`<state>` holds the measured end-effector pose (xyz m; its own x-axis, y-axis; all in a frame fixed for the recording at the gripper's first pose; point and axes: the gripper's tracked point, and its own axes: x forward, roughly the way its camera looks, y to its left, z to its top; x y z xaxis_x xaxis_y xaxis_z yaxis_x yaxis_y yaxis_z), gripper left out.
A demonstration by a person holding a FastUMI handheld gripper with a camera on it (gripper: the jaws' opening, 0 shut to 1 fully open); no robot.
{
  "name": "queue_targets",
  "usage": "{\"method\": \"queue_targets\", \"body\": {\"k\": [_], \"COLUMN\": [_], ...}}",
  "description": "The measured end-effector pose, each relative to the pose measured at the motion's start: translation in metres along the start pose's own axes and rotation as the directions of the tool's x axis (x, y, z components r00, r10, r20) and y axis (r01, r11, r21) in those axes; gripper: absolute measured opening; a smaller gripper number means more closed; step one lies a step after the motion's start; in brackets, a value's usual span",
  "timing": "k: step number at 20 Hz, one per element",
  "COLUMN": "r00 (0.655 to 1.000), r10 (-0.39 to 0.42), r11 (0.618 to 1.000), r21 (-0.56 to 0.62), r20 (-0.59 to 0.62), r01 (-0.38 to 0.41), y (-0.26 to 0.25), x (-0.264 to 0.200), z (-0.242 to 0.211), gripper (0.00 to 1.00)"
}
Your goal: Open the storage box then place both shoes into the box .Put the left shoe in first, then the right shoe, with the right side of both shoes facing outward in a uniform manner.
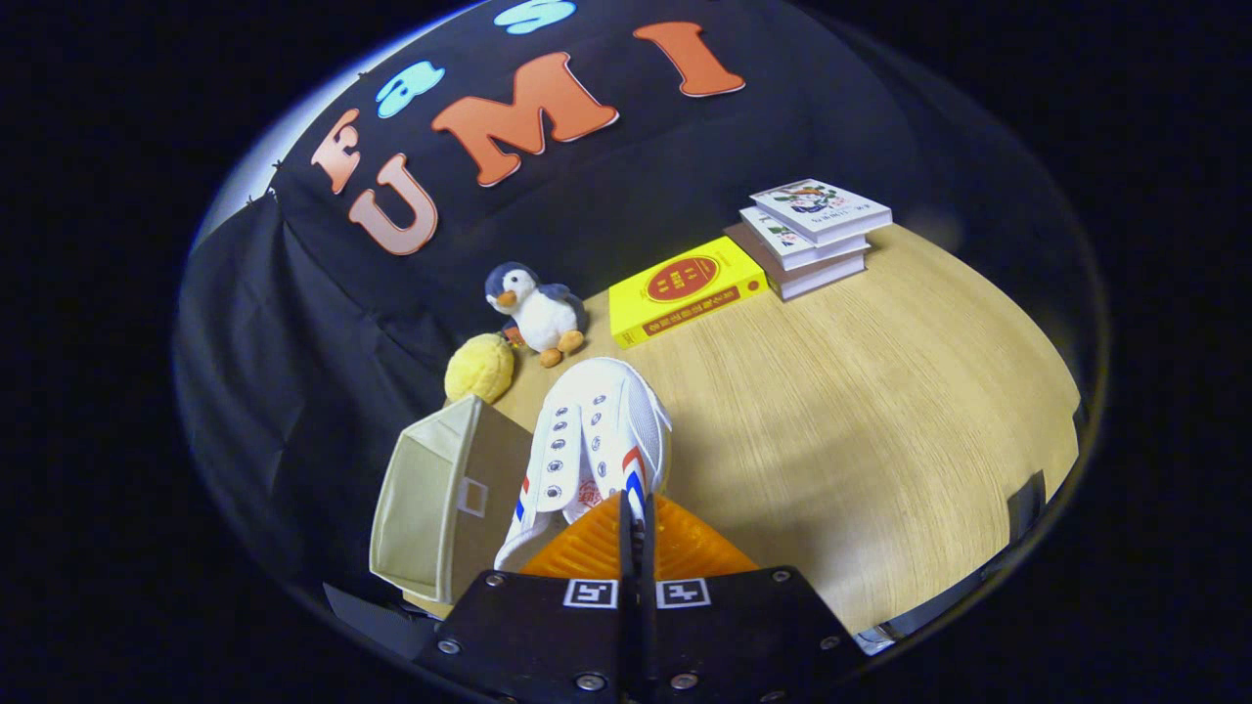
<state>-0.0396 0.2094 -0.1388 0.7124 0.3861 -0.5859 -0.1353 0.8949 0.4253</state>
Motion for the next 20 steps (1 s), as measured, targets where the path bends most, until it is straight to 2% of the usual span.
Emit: {"method": "queue_targets", "body": {"k": [4, 8, 13, 18, 19, 20], "r00": [0.997, 0.995, 0.999, 0.995, 0.997, 0.998], "r10": [0.069, 0.088, 0.027, -0.094, -0.081, -0.065], "r11": [0.997, 0.994, 0.988, 0.97, 0.97, 0.971], "r21": [-0.016, -0.063, -0.154, -0.227, -0.229, -0.229], "r20": [0.037, 0.042, 0.025, -0.009, 0.0, 0.027], "r01": [-0.069, -0.085, -0.023, 0.09, 0.078, 0.07], "y": [0.074, 0.137, 0.177, 0.176, 0.183, 0.189], "x": [-0.003, 0.008, 0.032, 0.056, 0.057, 0.053], "z": [0.011, -0.004, -0.036, -0.065, -0.063, -0.053], "gripper": [0.0, 0.0, 0.0, 0.0, 0.07, 0.3]}}
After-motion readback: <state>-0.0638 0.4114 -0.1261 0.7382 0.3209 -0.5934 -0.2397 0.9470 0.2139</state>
